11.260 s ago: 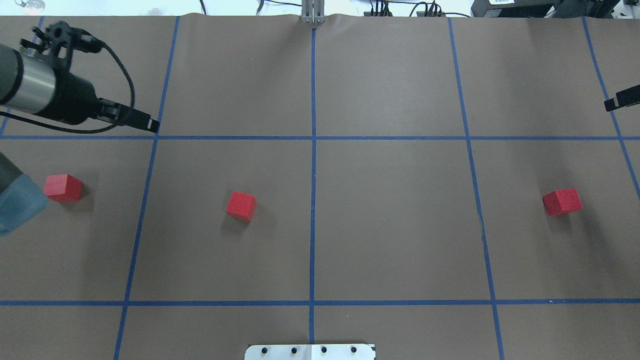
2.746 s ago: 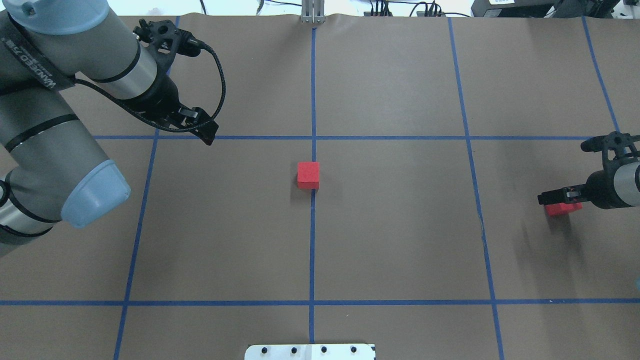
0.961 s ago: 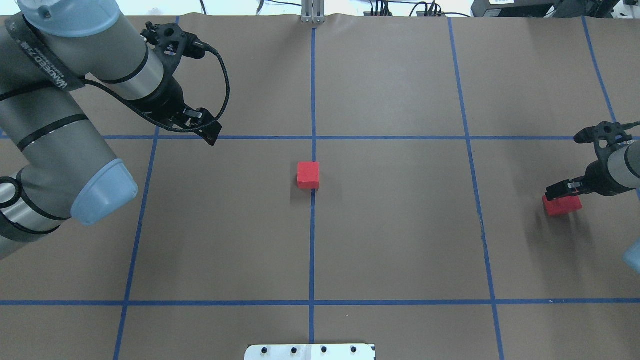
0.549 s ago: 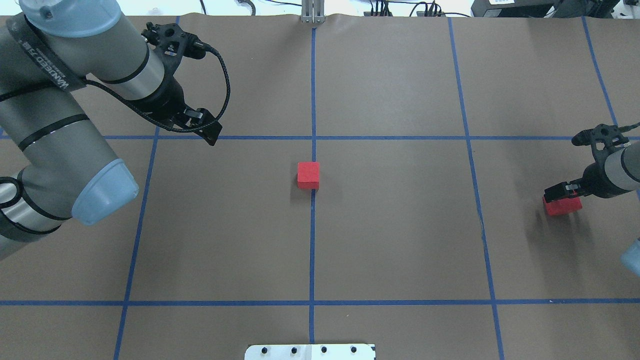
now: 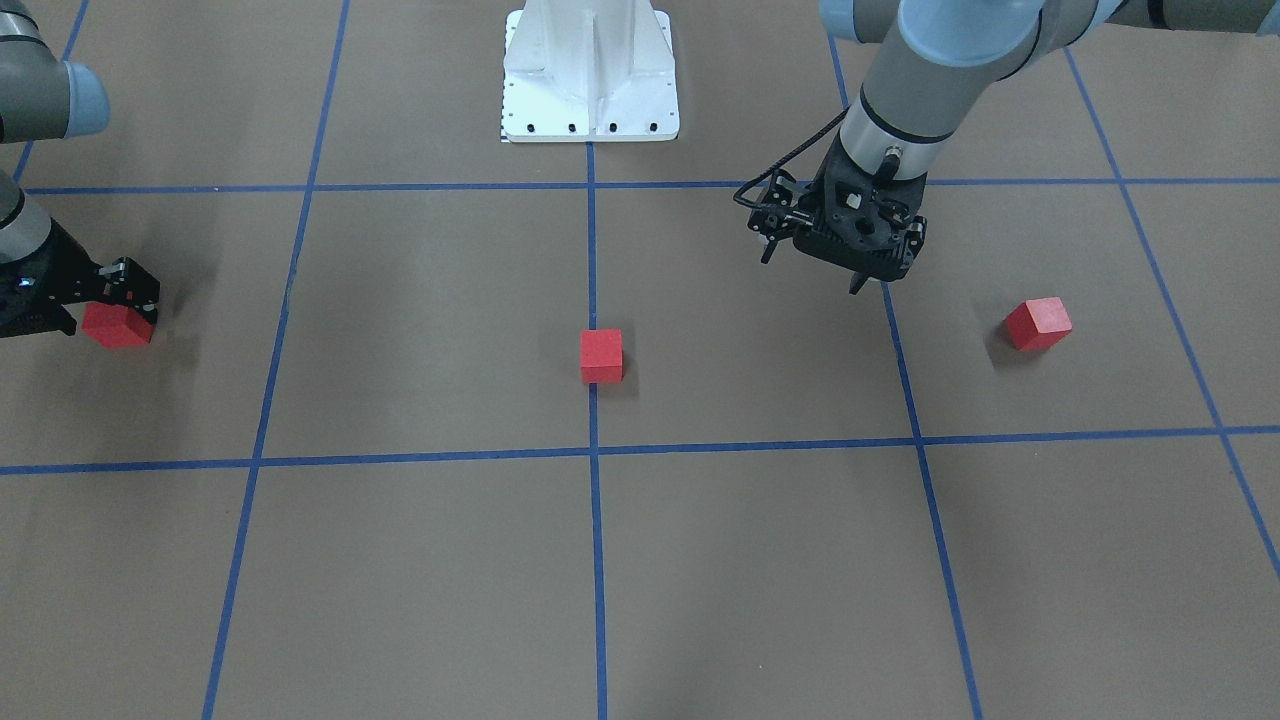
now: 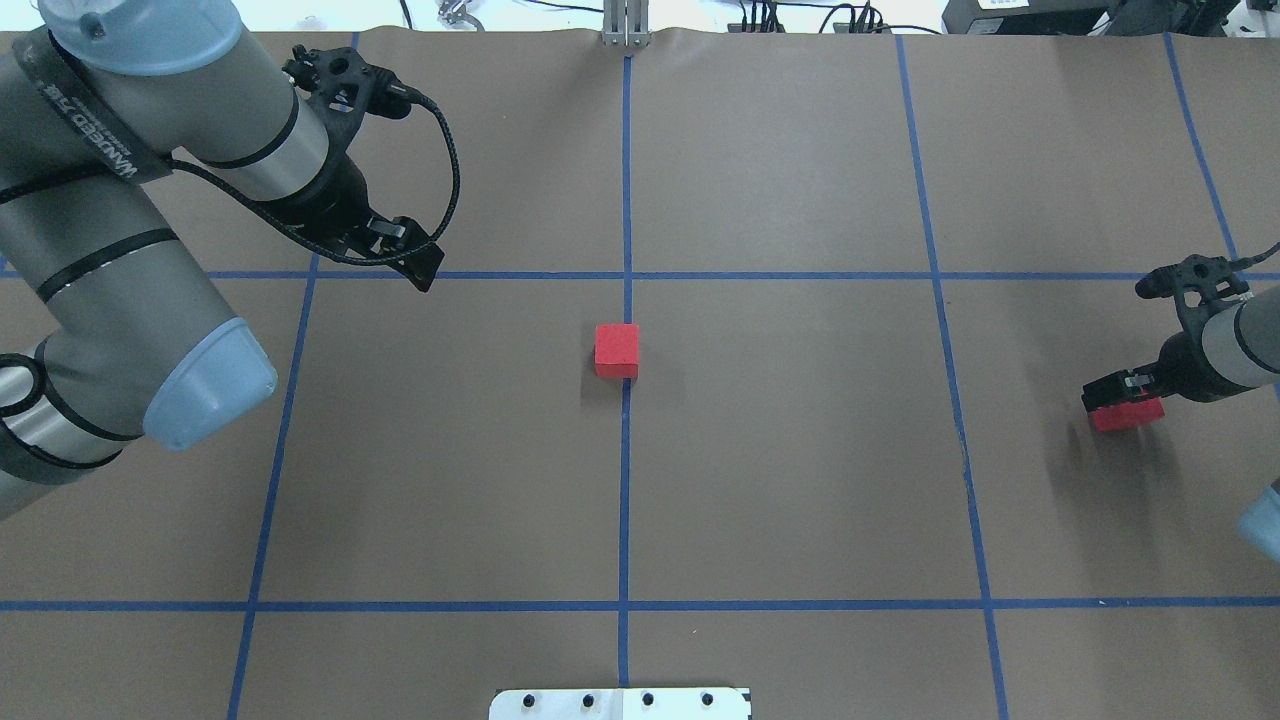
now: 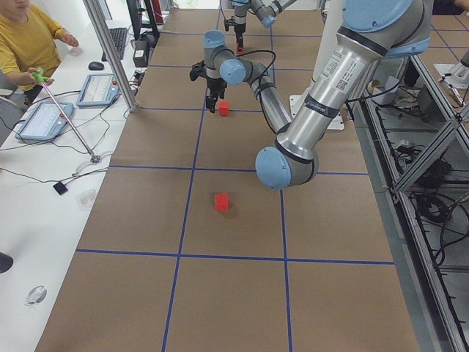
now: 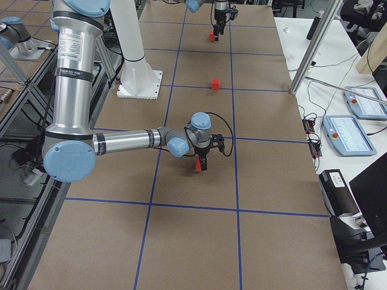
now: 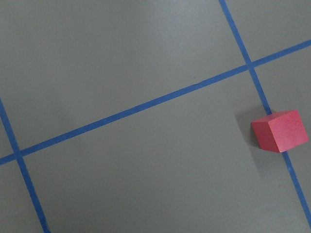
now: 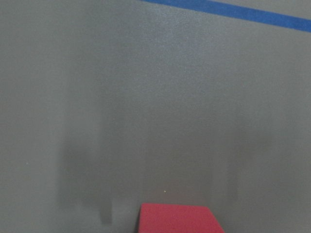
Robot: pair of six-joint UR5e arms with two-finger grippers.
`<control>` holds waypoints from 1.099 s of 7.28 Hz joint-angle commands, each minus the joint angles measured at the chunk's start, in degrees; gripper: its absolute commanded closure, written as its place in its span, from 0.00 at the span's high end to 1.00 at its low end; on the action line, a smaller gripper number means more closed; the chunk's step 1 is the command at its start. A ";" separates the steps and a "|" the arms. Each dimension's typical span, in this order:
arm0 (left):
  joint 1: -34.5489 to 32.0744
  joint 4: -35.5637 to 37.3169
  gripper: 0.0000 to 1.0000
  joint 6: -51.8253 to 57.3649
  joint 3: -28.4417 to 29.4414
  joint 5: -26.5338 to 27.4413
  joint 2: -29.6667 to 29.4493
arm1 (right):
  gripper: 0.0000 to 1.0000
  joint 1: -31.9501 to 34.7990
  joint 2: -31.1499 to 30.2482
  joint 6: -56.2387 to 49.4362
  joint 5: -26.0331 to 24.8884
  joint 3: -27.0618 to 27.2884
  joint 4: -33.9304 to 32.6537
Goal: Form red blocks into L shape at center
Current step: 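Lower the right gripper onto the red cube and grasp it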
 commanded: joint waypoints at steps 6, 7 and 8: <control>-1.42 0.52 1.00 3.14 -0.35 -0.09 0.44 | 0.00 0.89 5.53 0.24 2.28 9.52 -11.32; -4.74 0.88 1.00 6.56 -0.61 1.22 2.53 | 0.00 0.90 10.78 0.24 2.37 12.77 -20.44; -7.04 0.79 1.00 7.03 -1.31 2.01 4.29 | 0.00 0.90 18.14 0.33 2.28 14.20 -30.02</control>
